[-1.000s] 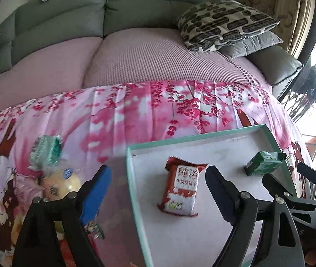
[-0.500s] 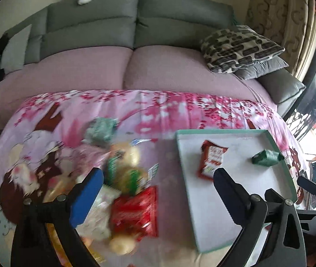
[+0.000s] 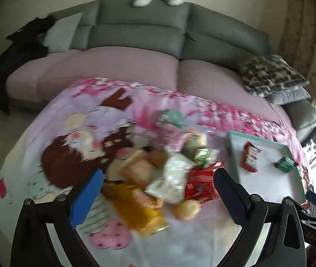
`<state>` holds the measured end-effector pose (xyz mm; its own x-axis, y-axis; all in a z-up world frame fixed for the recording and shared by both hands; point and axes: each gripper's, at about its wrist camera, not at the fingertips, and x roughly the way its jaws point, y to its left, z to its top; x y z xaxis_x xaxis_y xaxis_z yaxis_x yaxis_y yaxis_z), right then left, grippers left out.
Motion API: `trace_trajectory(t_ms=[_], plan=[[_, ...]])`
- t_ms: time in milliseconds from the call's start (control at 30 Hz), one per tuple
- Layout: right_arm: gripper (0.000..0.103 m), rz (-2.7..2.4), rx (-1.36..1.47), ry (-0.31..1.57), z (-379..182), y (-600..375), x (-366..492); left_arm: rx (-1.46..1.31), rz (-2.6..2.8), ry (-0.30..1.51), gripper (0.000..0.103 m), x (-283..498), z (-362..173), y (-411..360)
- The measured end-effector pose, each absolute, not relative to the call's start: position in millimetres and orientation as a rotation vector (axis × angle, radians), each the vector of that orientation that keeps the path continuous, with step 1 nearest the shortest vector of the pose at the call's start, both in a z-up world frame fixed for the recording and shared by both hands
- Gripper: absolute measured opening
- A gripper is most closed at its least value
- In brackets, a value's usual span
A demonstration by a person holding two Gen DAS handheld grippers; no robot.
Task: Organize snacks
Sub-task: 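Move both grippers back toward the snack pile, then grasp the pale pudding cup with the right gripper while the left grasps the yellow bread bag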
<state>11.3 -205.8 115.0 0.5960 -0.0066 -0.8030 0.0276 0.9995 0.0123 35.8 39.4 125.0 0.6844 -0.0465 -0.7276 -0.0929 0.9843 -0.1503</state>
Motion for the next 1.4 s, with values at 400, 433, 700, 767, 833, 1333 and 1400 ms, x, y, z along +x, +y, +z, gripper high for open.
trace_trajectory(t_ms=[400,433,700,767,833,1333,1400], plan=[[0.102,0.113,0.0,0.977,92.6,-128.1,13.3,-0.281,0.141,0.866,0.099,16.6,102.2,121.9],[0.102,0.121,-0.001,0.981,90.1,-124.0,13.6,-0.301,0.139,0.875,0.099,16.1,98.5,125.9],[0.102,0.167,-0.022,1.021,64.3,-95.9,17.7,-0.405,0.091,0.955,0.099,19.0,72.1,130.1],[0.102,0.18,-0.027,1.029,58.3,-91.8,19.5,-0.439,0.072,0.971,0.099,21.2,65.8,128.3],[0.101,0.187,-0.03,1.034,53.2,-89.0,22.4,-0.474,0.055,0.982,0.099,23.7,59.8,125.7],[0.085,0.206,-0.008,1.074,24.0,-81.8,45.2,-0.505,-0.038,1.083,0.099,55.0,28.2,92.4],[0.083,0.211,-0.007,1.082,19.9,-80.7,47.2,-0.505,-0.043,1.095,0.098,58.2,23.4,89.1]])
